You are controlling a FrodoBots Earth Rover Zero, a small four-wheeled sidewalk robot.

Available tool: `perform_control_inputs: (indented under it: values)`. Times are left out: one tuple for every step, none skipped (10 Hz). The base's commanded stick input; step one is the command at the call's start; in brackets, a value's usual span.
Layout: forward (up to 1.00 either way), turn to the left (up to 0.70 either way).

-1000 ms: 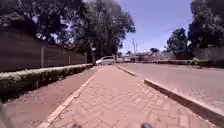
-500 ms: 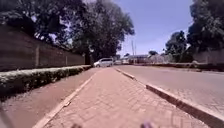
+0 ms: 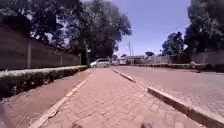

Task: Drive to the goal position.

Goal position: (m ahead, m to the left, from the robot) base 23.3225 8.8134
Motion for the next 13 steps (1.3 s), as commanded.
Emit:
perform_control_inputs:
  values:
    - [0.7,0.0]
    - [0.7,0.0]
    - [0.7,0.0]
    - [0.7,0.0]
    - [0.7,0.0]
    - [0.7,0.35]
    - [0.7,0.35]
    - [0.7,0.35]
    - [0.7,0.21]
    - [0.7,0.06]
    - [0.7,0.0]
    - [0.7,0.0]
    - [0.7,0.0]
